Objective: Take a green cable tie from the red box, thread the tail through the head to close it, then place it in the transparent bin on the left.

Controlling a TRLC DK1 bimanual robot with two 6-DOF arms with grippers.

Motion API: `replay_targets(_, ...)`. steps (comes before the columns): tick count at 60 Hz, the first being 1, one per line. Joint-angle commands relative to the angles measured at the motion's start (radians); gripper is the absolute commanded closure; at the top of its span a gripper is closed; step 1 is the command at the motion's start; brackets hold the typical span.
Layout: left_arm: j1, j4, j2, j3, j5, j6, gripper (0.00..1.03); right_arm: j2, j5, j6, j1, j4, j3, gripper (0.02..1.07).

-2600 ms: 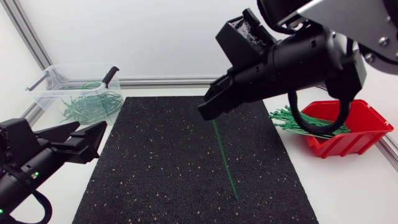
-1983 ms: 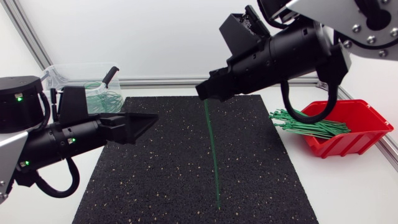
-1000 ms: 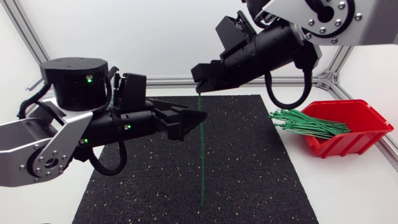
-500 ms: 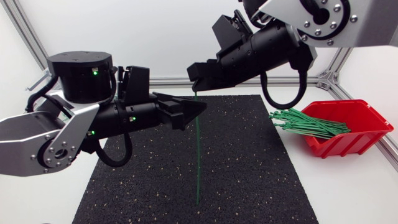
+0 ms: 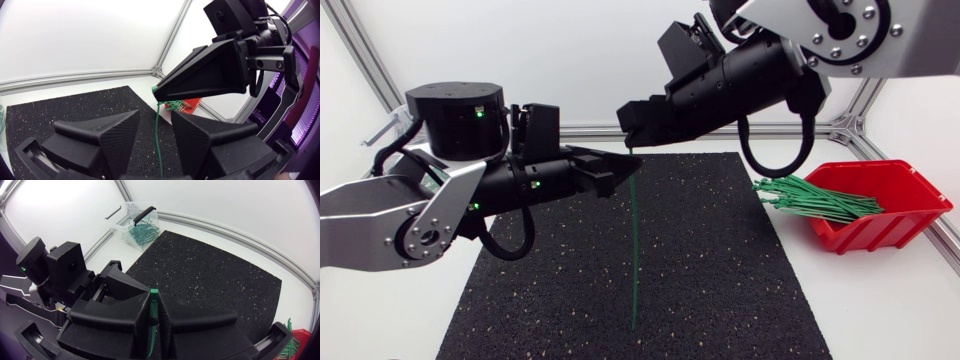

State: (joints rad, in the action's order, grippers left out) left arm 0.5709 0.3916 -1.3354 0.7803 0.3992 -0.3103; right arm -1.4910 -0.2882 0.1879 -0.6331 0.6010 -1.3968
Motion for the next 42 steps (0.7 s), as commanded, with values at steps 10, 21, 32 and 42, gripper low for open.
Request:
replay_targets(10, -0.011, 0.013, -0.022, 0.036, -0.007, 0.014, 0.75, 0.023, 0.000, 0.024, -0.005, -0.010, 0.022, 1.01)
replay_targets(21, -0.011, 0.012, -0.024, 0.042, -0.008, 0.011, 0.79, 0.015, 0.001, 0.024, -0.010, -0.010, 0.024, 1.01)
replay_targets(32, -0.011, 0.010, -0.022, 0.045, -0.008, 0.010, 0.79, 0.009, 0.001, 0.022, -0.014, -0.010, 0.027, 1.01)
replay_targets(42, -0.008, 0.004, -0.022, 0.043, -0.010, 0.011, 0.84, 0.009, 0.003, 0.022, -0.016, -0.010, 0.028, 1.01)
